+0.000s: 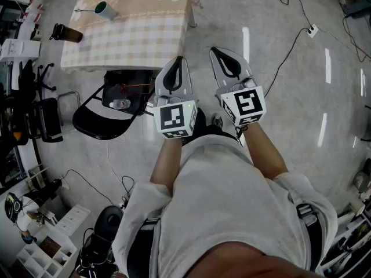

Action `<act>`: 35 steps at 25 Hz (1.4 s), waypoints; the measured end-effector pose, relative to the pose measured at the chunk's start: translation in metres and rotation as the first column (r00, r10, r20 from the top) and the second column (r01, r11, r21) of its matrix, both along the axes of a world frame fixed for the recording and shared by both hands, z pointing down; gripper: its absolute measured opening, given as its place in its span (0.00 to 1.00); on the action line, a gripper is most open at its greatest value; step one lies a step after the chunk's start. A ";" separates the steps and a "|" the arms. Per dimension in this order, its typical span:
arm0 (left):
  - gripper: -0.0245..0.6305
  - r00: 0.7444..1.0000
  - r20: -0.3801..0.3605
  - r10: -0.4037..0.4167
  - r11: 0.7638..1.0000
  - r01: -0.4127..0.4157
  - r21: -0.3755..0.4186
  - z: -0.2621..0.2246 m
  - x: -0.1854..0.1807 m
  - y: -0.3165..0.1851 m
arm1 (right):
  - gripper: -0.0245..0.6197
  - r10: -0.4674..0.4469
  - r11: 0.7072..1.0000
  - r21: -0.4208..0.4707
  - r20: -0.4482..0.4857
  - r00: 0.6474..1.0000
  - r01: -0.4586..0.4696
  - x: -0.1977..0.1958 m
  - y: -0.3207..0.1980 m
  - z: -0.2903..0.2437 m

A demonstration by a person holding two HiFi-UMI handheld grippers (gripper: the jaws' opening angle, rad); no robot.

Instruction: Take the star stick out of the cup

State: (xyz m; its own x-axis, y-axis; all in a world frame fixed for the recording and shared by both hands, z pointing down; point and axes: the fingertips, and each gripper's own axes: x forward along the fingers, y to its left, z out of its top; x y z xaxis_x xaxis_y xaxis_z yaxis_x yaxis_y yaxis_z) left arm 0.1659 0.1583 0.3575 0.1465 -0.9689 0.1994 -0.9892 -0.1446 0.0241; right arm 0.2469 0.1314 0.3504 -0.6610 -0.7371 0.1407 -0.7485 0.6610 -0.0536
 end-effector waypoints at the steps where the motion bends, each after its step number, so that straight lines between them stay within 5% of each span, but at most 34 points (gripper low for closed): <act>1: 0.04 1.000 -0.003 0.002 1.000 -0.002 -0.006 0.002 -0.006 -0.007 | 0.04 0.000 1.000 0.000 -0.001 1.000 0.000 -0.007 -0.007 0.000; 14: 0.04 1.000 0.001 0.022 0.999 -0.022 -0.026 -0.001 -0.103 -0.081 | 0.04 0.010 1.000 -0.023 0.005 1.000 -0.010 -0.113 -0.083 0.002; 25: 0.04 0.998 -0.027 -0.059 0.996 0.057 -0.061 0.016 -0.179 -0.123 | 0.04 -0.042 0.998 -0.057 -0.047 0.998 0.039 -0.174 -0.135 0.016; 35: 0.04 0.967 -0.043 -0.253 0.964 0.248 -0.093 0.031 -0.224 -0.169 | 0.04 -0.278 0.959 -0.070 -0.061 0.959 0.274 -0.223 -0.192 0.028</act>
